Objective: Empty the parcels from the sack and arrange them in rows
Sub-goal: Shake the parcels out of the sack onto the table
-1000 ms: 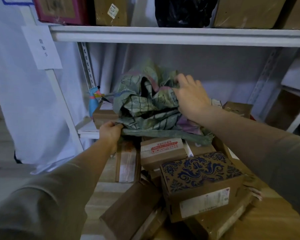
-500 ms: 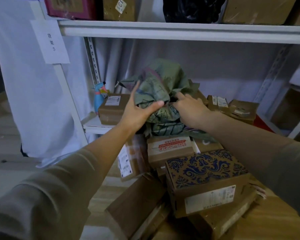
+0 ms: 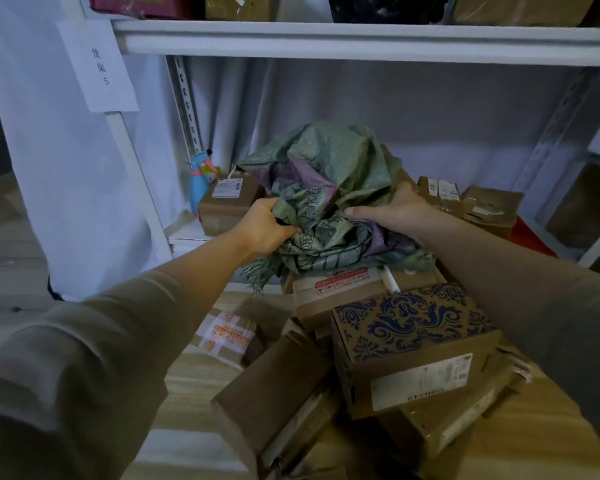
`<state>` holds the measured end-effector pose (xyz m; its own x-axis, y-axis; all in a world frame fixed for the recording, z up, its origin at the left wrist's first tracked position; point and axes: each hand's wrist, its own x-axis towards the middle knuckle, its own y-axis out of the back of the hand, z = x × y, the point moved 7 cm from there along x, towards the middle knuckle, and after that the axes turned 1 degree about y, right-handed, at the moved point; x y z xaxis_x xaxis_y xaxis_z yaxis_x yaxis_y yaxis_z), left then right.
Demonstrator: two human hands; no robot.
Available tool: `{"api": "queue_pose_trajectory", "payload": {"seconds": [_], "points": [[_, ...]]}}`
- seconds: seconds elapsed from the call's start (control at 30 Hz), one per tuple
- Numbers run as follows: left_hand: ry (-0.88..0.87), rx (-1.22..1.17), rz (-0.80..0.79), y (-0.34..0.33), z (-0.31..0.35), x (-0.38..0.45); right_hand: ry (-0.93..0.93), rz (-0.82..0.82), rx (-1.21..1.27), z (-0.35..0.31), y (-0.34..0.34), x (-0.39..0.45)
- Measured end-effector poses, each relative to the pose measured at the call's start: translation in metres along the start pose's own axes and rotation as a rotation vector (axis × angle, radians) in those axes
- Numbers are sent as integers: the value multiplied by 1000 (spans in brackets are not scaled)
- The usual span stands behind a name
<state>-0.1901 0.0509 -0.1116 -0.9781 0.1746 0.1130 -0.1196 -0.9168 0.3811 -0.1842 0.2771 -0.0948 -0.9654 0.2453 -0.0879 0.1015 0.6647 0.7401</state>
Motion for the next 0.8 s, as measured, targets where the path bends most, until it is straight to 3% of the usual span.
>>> {"api": "queue_pose_trajectory", "payload": {"seconds": [0.13,0.2,0.3,0.5,0.8], "points": [[98,-37,-32,4,-13,-1,-89,-147,48,8,-8,-9],[137,-103,-88,2,-18,0,-71,-126,88,8,-8,-6],[98,-9,-189,-8,-14,0,-6,-73,104,-1,-5,-2],[39,-82,0,10,-4,6,55,75,451,-20,18,-2],[-32,-273,146,19,22,7,177,215,637,-59,58,-2]]}}
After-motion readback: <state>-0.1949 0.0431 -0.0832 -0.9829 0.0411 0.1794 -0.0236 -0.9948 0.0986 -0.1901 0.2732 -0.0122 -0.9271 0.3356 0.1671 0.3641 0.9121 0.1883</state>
